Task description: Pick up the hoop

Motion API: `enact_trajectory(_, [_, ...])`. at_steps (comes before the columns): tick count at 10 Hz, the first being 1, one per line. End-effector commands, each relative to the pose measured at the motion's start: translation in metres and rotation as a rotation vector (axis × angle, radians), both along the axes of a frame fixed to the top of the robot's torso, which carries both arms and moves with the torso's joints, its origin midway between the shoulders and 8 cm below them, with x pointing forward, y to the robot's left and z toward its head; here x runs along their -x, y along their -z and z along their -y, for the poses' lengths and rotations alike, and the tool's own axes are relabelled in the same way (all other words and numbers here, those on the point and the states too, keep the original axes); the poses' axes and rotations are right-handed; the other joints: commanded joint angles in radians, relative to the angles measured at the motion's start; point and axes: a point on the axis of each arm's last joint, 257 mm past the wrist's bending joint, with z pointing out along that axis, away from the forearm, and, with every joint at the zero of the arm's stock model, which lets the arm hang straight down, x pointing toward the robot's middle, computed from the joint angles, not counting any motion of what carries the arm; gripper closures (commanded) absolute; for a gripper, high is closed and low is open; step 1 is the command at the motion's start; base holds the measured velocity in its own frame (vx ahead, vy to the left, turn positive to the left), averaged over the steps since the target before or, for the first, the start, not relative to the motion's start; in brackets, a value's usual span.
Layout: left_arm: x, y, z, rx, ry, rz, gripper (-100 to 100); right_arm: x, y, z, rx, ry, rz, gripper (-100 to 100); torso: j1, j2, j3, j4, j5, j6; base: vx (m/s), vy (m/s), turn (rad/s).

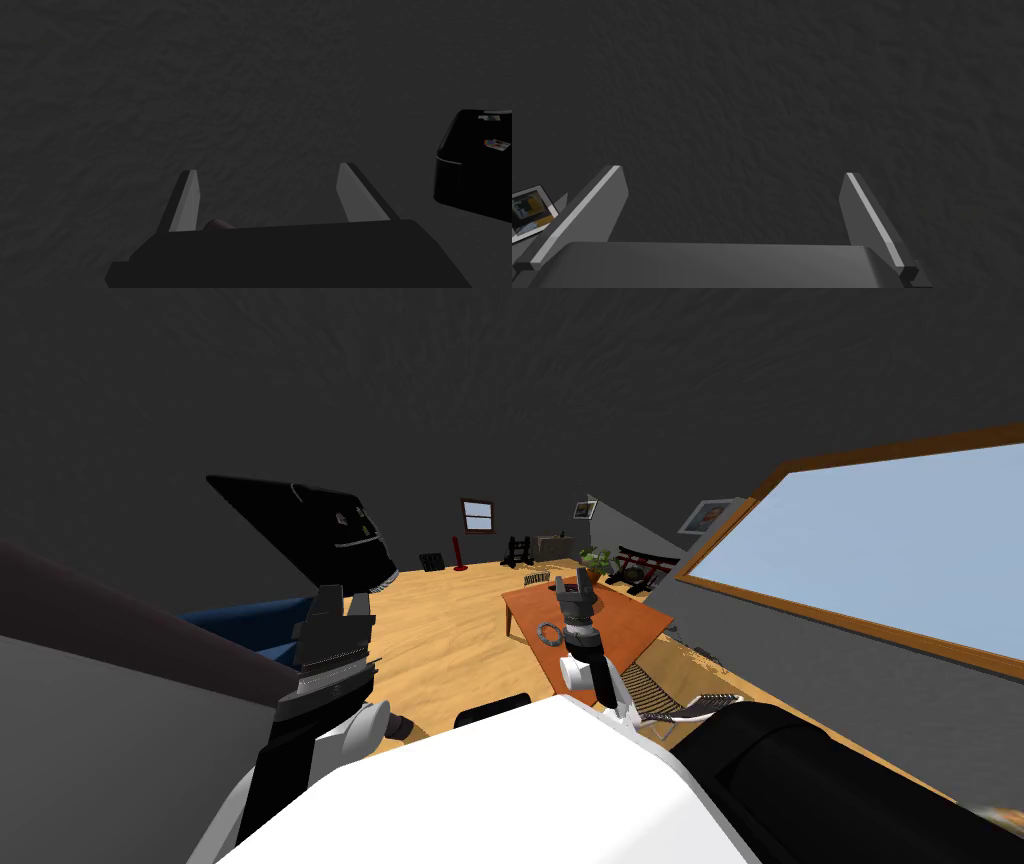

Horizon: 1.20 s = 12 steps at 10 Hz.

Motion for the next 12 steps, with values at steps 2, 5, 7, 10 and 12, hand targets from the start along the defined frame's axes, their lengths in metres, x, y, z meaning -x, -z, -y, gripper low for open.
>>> enact_trajectory(2, [0.000, 0.000, 0.000, 0.000, 0.000, 0.000, 0, -0.017, 0.026, 0.018, -0.050, -0.029, -0.099, -100, 0.002, -0.004, -0.002, -0.001, 0.000, 0.000, 0.111, 0.042, 0.124])
enact_trajectory(5, [0.000, 0.000, 0.000, 0.000, 0.000, 0.000, 0, -0.038, 0.067, 0.045, -0.128, -0.054, -0.238, -100, 0.001, -0.011, -0.006, -0.002, 0.000, 0.000, 0.156, 0.023, 0.092])
enact_trajectory(7, [0.000, 0.000, 0.000, 0.000, 0.000, 0.000, 0, -0.045, 0.085, 0.057, -0.169, -0.062, -0.294, -100, 0.002, -0.009, -0.005, -0.002, 0.000, 0.000, 0.105, 0.027, 0.061])
enact_trajectory(10, [0.000, 0.000, 0.000, 0.000, 0.000, 0.000, 0, -0.057, 0.126, 0.085, -0.260, -0.068, -0.417, -100, 0.001, -0.008, -0.005, -0.002, 0.000, 0.000, 0.118, 0.021, 0.073])
enact_trajectory(12, [0.000, 0.000, 0.000, 0.000, 0.000, 0.000, 0, -0.063, 0.166, 0.114, -0.352, -0.065, -0.526, -100, 0.001, -0.011, -0.006, -0.002, 0.000, 0.000, 0.181, 0.023, 0.133])
